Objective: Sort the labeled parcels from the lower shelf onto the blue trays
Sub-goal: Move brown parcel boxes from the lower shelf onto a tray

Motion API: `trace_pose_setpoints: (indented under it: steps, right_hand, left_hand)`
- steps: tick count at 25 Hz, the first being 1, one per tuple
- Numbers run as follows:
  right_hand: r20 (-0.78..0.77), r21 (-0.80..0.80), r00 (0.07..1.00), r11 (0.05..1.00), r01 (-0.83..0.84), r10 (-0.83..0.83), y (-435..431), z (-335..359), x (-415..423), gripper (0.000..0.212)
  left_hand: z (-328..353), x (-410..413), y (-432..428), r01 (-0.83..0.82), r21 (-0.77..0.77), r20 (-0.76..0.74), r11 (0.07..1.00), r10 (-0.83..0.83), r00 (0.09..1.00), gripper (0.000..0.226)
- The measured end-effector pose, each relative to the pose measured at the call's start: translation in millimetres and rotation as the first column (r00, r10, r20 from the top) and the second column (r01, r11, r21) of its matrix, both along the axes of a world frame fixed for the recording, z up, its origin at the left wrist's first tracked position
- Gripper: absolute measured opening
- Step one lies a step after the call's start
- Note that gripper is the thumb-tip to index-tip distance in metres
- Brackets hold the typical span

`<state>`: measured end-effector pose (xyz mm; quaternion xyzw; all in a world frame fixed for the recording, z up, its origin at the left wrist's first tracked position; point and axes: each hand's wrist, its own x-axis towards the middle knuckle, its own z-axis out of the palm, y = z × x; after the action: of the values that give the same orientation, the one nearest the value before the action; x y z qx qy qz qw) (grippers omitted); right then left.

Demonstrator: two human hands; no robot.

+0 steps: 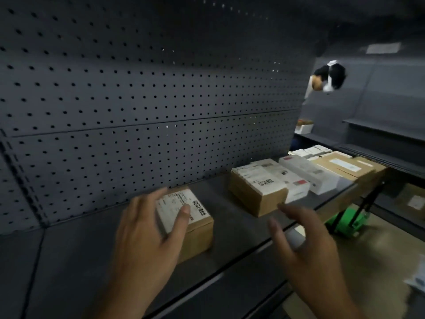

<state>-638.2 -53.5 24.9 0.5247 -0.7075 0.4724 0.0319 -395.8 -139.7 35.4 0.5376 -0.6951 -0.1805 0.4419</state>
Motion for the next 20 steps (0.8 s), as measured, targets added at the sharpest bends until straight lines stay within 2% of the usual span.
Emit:
trace_pose_setpoints:
  steps: [3, 5, 7, 9, 11, 13, 15, 17, 18, 20]
  right_hand:
    - [0.160, -0.012, 0.986, 0.999, 0.039, -0.036, -48, 4, -54, 0.057]
    - [0.256, 0.011, 0.967, 1.000, -0.005, 0.002, -82, 4, -84, 0.069]
    - [0.286, 0.089, 0.956, 0.992, -0.088, 0.059, -114, -1, -105, 0.085]
    - [0.228, 0.204, 0.969, 0.969, -0.139, 0.091, -131, -9, -118, 0.098]
    - [0.058, 0.284, 0.995, 0.954, -0.097, 0.084, -140, -16, -124, 0.100]
    - [-0.090, 0.329, 0.992, 0.943, -0.049, 0.083, -142, -17, -124, 0.098]
    - [-0.136, 0.331, 0.988, 0.943, -0.019, 0.068, -141, -15, -122, 0.096]
    - [-0.118, 0.255, 0.990, 0.966, -0.044, 0.076, -137, -17, -114, 0.088]
    - [-0.085, 0.190, 0.991, 0.978, -0.082, 0.100, -135, -19, -111, 0.083]
    - [0.044, 0.057, 0.981, 0.980, -0.189, 0.187, -129, -24, -105, 0.081]
  left_hand:
    - [-15, -16, -5, -0.129, 0.135, -0.078, 0.982, 0.140, 0.987, 0.088]
    - [-21, -31, -7, -0.226, 0.223, -0.132, 0.948, 0.259, 0.957, 0.111]
    - [-26, -43, -10, -0.298, 0.304, -0.141, 0.905, 0.352, 0.925, 0.124]
    - [-29, -50, -11, -0.323, 0.352, -0.170, 0.878, 0.400, 0.901, 0.126]
    - [-28, -51, -8, -0.343, 0.346, -0.194, 0.873, 0.424, 0.885, 0.126]
    - [-27, -49, -3, -0.355, 0.338, -0.224, 0.872, 0.441, 0.869, 0.120]
    - [-27, -51, 2, -0.329, 0.366, -0.233, 0.870, 0.428, 0.873, 0.092]
    - [-27, -55, 7, -0.285, 0.373, -0.251, 0.883, 0.391, 0.885, 0.062]
    - [-28, -57, 10, -0.273, 0.366, -0.254, 0.890, 0.378, 0.890, 0.059]
    - [-35, -61, 14, -0.281, 0.315, -0.258, 0.906, 0.367, 0.894, 0.069]
